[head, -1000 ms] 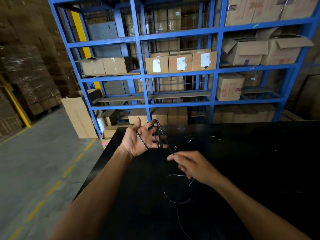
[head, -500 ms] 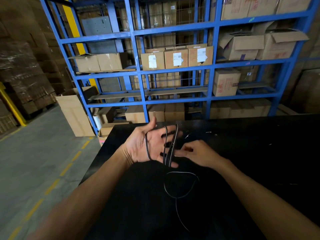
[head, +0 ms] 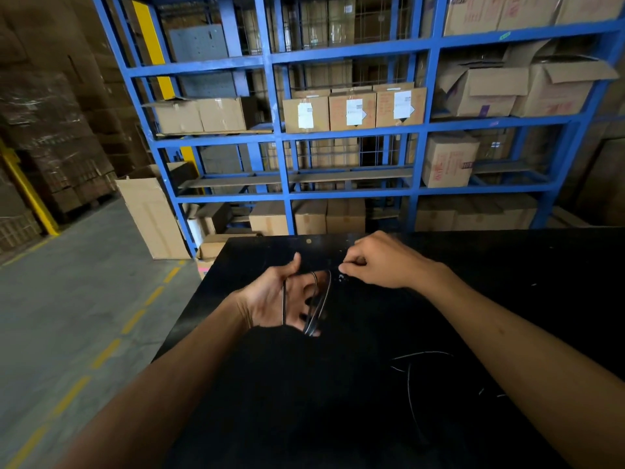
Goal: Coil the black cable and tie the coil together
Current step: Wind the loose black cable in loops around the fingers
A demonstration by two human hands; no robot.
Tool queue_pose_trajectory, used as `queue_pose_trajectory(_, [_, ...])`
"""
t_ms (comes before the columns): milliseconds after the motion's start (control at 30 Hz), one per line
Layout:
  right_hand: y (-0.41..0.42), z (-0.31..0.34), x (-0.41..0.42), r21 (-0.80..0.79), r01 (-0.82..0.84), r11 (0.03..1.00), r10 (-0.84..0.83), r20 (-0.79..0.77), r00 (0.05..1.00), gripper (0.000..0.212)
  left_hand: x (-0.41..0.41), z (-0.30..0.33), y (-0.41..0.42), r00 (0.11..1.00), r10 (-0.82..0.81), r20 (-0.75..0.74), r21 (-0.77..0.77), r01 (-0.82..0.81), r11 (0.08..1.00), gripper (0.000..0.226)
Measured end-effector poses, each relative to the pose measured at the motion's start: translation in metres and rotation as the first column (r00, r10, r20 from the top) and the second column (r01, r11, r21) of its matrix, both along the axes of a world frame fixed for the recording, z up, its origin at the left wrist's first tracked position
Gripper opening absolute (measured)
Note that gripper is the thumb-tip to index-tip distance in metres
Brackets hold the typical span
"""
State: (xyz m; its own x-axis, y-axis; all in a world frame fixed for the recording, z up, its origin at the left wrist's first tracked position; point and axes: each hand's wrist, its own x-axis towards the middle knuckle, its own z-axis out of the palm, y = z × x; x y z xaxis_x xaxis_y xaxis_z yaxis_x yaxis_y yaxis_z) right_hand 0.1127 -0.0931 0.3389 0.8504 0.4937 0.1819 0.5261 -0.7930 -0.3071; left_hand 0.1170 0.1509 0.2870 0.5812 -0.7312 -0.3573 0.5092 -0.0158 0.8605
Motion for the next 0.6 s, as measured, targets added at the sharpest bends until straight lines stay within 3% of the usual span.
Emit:
queue_pose_trajectory(133, [0.021, -0.023, -0.021, 0.297, 0.102, 0.95, -0.071, -0.113, 0.991, 0.038, 0.013, 0.01, -0.001, 0.979, 0.197, 0.058, -0.141, -0.187, 0.972, 0.071])
queue_pose_trajectory(267, [0.032, -0.054, -0.049, 0.525, 0.103, 0.845, 0.035, -0.246, 0.969, 0.041, 0.023, 0.023, 0.007, 0.957, 0.289, -0.032, -0.365, -0.281, 0.888, 0.076])
queue_pose_trajectory(467, [0.031, -0.097, -0.066, 0.673, 0.149, 0.725, 0.186, -0.399, 0.898, 0.033, 0.018, 0.048, 0.001, 0.99, 0.143, -0.023, -0.542, -0.132, 0.83, 0.078])
queue_pose_trajectory(600, [0.021, -0.104, -0.056, 0.576, 0.278, 0.769, 0.035, -0.472, 0.881, 0.027, 0.001, 0.059, -0.009, 0.999, -0.02, 0.041, -0.562, 0.04, 0.826, 0.079])
